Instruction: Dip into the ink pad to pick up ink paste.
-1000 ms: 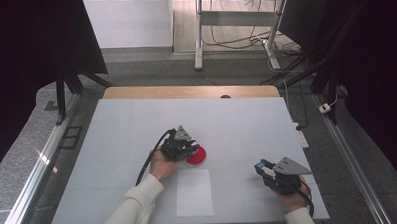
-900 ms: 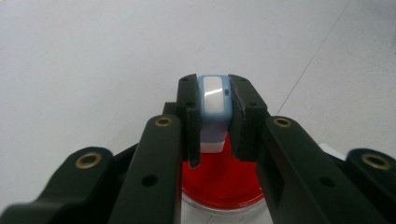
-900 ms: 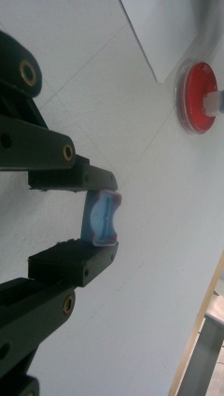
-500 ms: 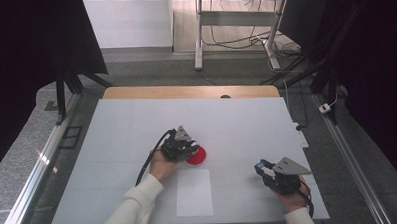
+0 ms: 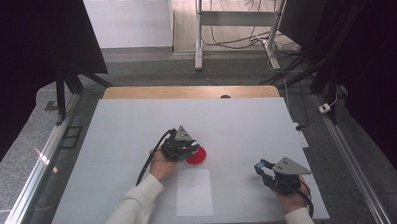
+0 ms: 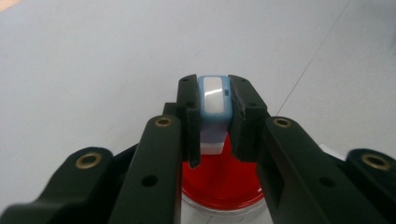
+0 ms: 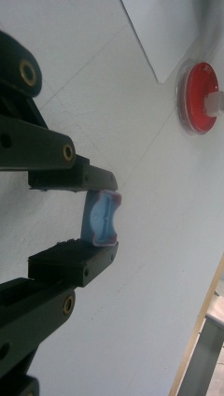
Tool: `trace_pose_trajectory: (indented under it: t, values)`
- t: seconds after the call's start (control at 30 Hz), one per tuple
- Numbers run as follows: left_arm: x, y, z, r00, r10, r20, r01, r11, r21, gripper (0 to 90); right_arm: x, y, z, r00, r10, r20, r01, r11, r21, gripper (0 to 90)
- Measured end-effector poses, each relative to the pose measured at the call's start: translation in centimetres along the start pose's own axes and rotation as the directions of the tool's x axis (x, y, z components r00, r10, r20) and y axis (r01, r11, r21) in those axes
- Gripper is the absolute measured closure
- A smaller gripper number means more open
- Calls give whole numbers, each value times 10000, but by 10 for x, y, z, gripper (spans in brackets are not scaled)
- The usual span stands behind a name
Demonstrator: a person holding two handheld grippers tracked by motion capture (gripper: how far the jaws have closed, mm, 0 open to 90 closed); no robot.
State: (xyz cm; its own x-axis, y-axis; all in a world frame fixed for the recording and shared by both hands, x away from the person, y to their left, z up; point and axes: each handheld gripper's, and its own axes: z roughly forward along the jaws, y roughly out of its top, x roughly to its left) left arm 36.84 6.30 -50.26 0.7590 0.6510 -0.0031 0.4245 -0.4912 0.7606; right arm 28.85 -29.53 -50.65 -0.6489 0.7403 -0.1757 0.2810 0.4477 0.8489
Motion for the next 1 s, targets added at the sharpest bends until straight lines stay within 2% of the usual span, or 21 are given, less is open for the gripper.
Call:
trace_pose_trajectory:
  t: [0.1, 0.23, 0.47, 0.73, 1.0]
  values:
    - [1, 0, -2, 10000, -70, -70, 71, 10000, 10, 754, 0, 0, 0, 10000, 13, -15, -13, 10000, -12, 643]
    - [4, 1, -7, 9998, -207, 46, 208, 9997, -128, 754, -1, 0, 0, 10000, 17, -16, -17, 10000, -40, 643]
    - [3, 6, -17, 9994, -209, 269, 217, 9994, -277, 753, 0, 0, 0, 10000, 10, -16, -10, 10000, -42, 643]
    - [1, 5, -13, 9987, -100, 496, 100, 10000, 6, 753, 0, 0, 0, 10000, -11, -12, 11, 10000, 0, 643]
    - [1, 2, -8, 9985, -111, 528, 99, 9997, 242, 752, -1, 0, 0, 10000, -11, -24, 11, 10000, -1, 643]
